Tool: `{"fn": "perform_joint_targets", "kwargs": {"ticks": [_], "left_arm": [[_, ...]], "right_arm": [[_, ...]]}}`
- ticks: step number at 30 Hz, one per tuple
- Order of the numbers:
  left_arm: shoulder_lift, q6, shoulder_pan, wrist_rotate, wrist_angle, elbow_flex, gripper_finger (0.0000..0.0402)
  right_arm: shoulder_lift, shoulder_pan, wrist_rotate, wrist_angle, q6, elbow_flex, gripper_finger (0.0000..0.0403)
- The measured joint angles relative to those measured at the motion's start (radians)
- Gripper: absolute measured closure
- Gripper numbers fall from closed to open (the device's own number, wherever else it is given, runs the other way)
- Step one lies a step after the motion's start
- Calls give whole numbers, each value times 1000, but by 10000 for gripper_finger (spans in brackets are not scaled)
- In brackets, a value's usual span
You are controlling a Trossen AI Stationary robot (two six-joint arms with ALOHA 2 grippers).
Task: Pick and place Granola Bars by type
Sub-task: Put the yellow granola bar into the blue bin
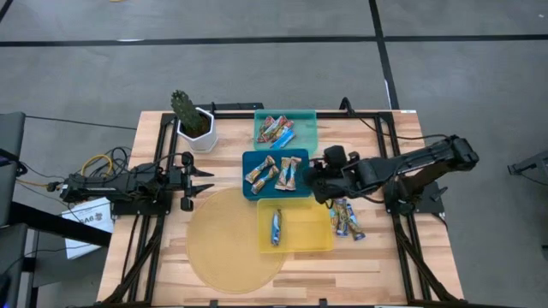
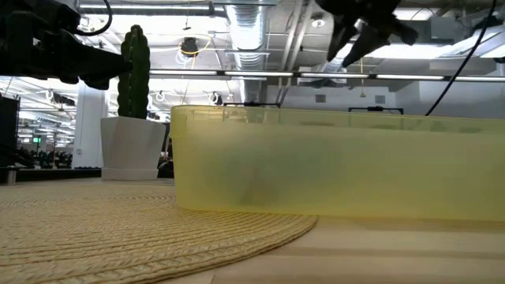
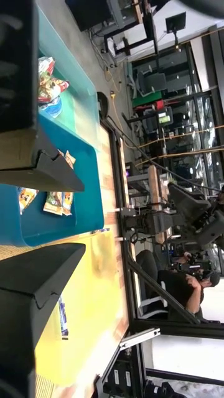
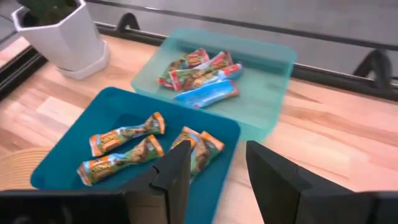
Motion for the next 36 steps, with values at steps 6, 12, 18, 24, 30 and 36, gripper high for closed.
{"fn": "perform_joint_targets", "kwargs": {"ticks": [6,12,18,24,30,36], "left_arm": [[0,-3,0,0,0,0,264],[0,1,0,0,0,0,264],[0,-4,0,0,0,0,264],[0,-2,0,0,0,0,264],[0,0,0,0,0,0,264],[0,0,0,0,0,0,264]], "right_arm": [[-8,33,0,-113,102,0,262],[-6,50,-25,-183,174,0,259],[-16,49,-118,-159,183,-60,263],[-70,47,-290,-17,184,-203,266],[-94,58,-502,56,196,-303,265],[-94,80,-632,29,202,-330,271]]}}
